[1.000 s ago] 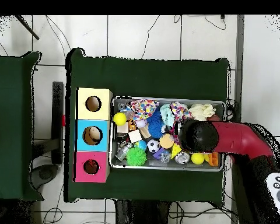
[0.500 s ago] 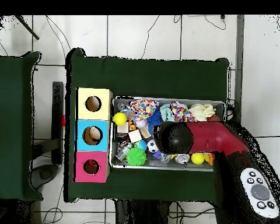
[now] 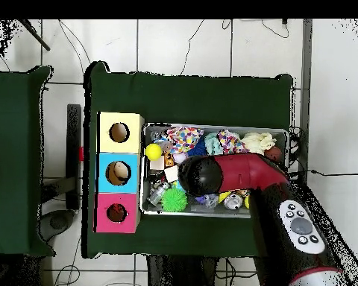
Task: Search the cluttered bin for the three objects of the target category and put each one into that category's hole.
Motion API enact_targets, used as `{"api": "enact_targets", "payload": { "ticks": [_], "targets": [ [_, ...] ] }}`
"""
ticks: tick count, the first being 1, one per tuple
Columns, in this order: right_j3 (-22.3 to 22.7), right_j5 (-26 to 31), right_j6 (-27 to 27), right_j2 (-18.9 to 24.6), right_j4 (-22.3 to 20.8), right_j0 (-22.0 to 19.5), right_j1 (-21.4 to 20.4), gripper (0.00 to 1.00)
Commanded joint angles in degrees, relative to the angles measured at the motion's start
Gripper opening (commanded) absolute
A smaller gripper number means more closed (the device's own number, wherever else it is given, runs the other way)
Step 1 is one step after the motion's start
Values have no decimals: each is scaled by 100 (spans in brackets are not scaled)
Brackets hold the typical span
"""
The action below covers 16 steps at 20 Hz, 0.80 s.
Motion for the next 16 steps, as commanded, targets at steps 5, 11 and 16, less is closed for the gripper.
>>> {"api": "enact_targets", "payload": {
  "ticks": [5,11,16],
  "targets": [
    [-312,-1093,952,-347,-47,440,1189,100],
    [-606,-1185,961,-419,178,653,1470,100],
    [-912,-1430,907,-612,72,723,1893,100]
  ]
}}
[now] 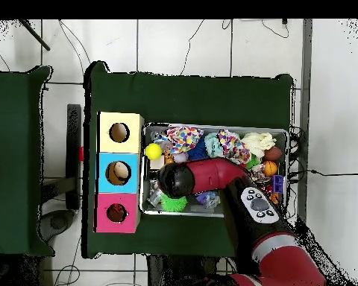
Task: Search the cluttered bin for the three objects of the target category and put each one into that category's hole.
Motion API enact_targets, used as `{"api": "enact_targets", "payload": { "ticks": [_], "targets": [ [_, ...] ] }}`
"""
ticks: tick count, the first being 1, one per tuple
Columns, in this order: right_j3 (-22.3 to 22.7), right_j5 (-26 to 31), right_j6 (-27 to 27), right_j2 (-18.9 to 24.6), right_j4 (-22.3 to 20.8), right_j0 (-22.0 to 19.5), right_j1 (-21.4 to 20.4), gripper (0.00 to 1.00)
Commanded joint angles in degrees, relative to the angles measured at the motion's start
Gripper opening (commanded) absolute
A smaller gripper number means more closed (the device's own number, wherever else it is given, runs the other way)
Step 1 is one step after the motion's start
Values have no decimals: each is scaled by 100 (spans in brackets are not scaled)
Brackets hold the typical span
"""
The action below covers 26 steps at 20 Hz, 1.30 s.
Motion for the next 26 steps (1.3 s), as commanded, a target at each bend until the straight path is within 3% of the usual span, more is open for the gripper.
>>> {"api": "enact_targets", "payload": {
  "ticks": [1,4,15,26],
  "targets": [
    [-810,-622,853,-340,-72,91,1027,100],
    [-814,-606,647,-399,-142,-64,1145,100],
    [-735,-236,-5,-351,-358,-435,670,100],
    [-1025,739,-1094,-129,-501,-858,59,100]
  ]
}}
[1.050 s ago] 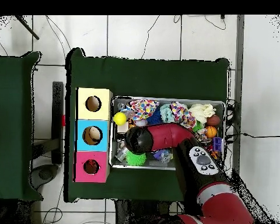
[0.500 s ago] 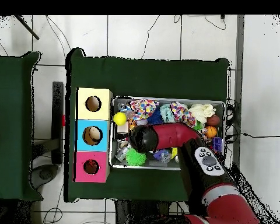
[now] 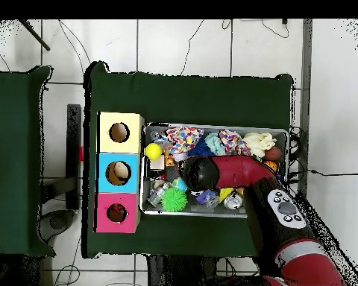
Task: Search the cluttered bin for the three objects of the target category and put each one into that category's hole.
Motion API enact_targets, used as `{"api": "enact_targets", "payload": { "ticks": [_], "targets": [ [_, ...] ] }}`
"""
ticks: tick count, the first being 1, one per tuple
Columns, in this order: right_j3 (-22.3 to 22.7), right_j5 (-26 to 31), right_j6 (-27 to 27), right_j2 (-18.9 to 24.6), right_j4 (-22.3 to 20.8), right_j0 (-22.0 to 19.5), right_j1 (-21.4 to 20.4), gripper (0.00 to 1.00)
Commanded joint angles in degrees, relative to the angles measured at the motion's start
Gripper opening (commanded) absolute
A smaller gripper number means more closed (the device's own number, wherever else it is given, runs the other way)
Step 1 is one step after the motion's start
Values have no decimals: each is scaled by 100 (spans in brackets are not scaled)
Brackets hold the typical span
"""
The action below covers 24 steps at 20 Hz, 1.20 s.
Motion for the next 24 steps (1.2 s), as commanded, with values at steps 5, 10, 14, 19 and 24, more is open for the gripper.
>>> {"api": "enact_targets", "payload": {
  "ticks": [5,10,14,19,24],
  "targets": [
    [-734,836,-1241,120,-570,-533,37,100],
    [-793,1025,-1433,208,-621,-671,-71,100],
    [-841,1108,-1561,285,-677,-806,-104,100],
    [-813,1180,-1497,343,-745,-884,-192,100],
    [58,1137,-951,359,-520,-816,-615,100]
  ]
}}
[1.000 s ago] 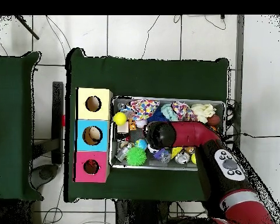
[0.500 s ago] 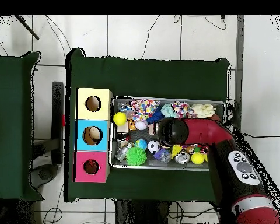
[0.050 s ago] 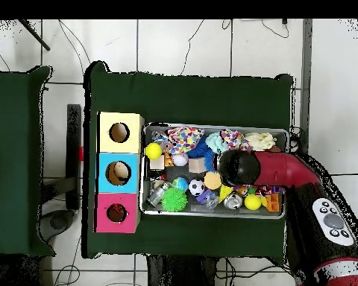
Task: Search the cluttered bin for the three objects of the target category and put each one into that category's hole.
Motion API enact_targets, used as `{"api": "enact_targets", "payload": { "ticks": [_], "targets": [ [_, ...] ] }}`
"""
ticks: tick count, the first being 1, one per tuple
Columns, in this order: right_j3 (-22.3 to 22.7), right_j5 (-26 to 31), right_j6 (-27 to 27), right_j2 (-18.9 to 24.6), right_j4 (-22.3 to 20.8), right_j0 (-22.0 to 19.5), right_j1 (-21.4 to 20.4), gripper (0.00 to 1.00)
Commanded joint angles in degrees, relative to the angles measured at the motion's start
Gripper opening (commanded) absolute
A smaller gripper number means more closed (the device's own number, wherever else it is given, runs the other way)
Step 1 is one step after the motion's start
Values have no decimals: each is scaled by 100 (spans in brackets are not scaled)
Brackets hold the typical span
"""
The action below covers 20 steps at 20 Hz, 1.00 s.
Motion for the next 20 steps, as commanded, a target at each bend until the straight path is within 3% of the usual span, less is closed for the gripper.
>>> {"api": "enact_targets", "payload": {
  "ticks": [1,11,20],
  "targets": [
    [642,658,-830,306,-119,41,-453,100],
    [960,856,-282,424,295,496,-701,100],
    [760,516,-96,423,367,706,-323,100]
  ]
}}
